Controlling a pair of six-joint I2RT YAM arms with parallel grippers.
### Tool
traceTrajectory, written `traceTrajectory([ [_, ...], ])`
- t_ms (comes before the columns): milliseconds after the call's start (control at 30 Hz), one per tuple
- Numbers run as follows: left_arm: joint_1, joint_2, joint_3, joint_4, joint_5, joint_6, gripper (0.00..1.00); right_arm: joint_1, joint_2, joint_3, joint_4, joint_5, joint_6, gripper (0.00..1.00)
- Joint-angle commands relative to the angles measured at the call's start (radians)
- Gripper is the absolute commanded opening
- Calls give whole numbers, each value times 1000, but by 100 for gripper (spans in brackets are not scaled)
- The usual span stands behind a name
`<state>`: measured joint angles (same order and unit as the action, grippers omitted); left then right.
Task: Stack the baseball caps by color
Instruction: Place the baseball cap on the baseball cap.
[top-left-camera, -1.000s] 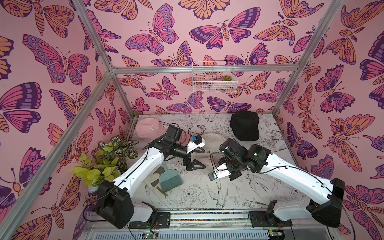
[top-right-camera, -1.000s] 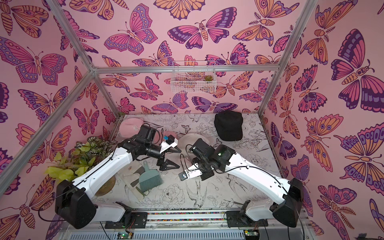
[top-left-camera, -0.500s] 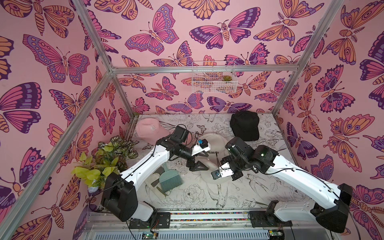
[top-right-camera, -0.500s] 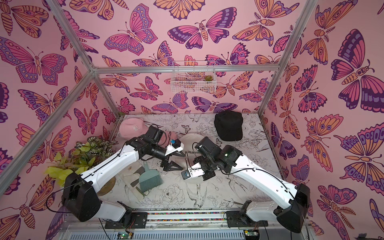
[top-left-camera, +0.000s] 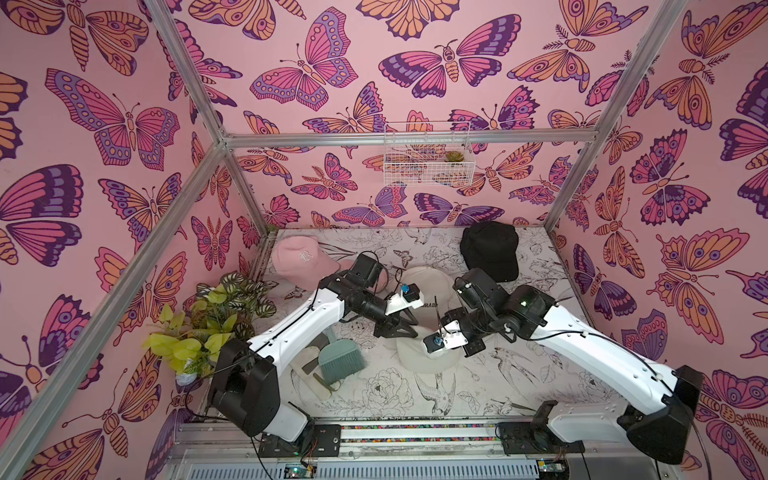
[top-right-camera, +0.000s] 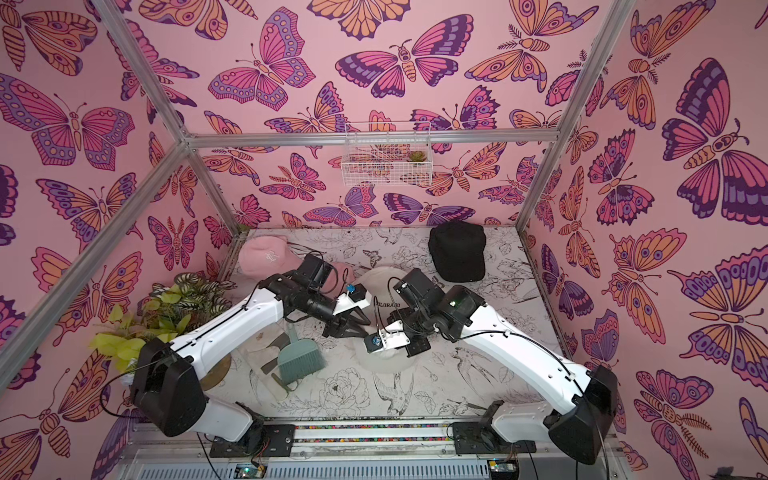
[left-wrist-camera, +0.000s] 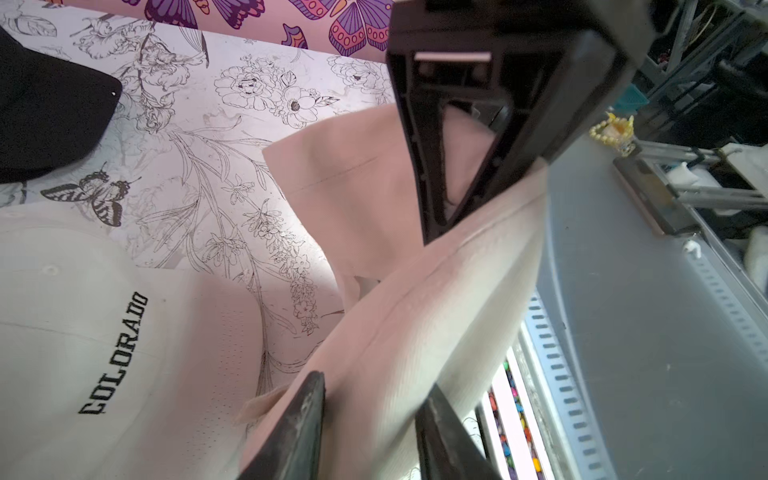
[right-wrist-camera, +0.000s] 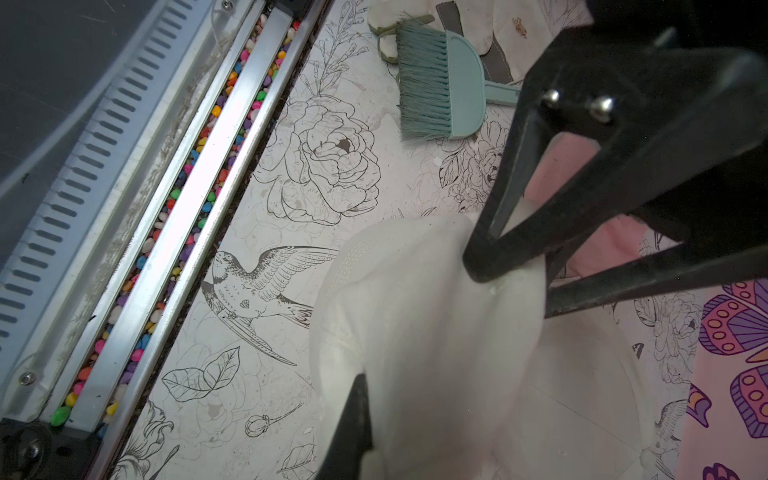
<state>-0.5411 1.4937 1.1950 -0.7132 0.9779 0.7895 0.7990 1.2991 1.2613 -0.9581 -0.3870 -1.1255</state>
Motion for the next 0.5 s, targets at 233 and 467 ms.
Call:
traceTrajectory([
  [233,93,-54,14,-24,195,79,0,-64,32,20,-38,-115,51,18],
  [467,168,-78,15,-25,243,80,0,-144,42,-7,-62,-167,47,29],
])
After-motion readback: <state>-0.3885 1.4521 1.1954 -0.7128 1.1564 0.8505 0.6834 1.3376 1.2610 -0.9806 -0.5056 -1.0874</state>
